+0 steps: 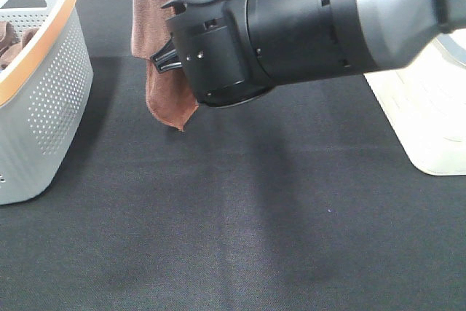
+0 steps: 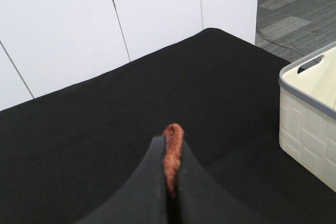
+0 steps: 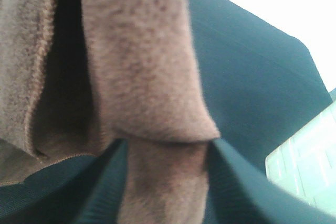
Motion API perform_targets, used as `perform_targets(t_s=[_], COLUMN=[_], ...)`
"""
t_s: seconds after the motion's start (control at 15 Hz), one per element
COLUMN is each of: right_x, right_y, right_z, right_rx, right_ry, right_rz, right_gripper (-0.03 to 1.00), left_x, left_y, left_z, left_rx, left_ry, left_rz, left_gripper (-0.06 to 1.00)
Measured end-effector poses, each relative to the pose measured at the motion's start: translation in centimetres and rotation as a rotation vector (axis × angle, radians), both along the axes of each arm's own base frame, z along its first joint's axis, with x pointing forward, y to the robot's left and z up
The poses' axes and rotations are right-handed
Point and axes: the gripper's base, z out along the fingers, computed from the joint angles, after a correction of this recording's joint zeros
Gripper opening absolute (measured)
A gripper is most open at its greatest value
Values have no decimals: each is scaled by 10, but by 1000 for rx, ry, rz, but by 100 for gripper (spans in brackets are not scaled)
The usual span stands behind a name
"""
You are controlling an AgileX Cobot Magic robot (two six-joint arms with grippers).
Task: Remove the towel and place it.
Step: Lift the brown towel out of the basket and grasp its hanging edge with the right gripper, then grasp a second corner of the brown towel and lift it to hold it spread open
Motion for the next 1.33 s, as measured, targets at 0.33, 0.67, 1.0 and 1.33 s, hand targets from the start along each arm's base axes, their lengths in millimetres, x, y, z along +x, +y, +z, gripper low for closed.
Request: perform_targets(t_s=[0.33, 0.67, 1.0, 1.33], right_x=[0, 0, 1, 1], right_y=[-3, -5, -8, -7], right_z=[1, 2, 3, 2], right_rx=[-13, -26, -45, -65], right_ry=[-10, -18, -30, -23], right_rz=[-27, -46, -76, -51], right_gripper=[66, 66, 66, 58], left_x=[0, -10, -17, -17], left_y=[0, 8, 15, 15], left_z=[0, 10, 12, 12], left_rx=[-1, -5, 16, 17], left_ry=[-1, -2, 38, 41], left_rz=[0, 10, 33, 34], left_gripper=[0, 0, 0, 0])
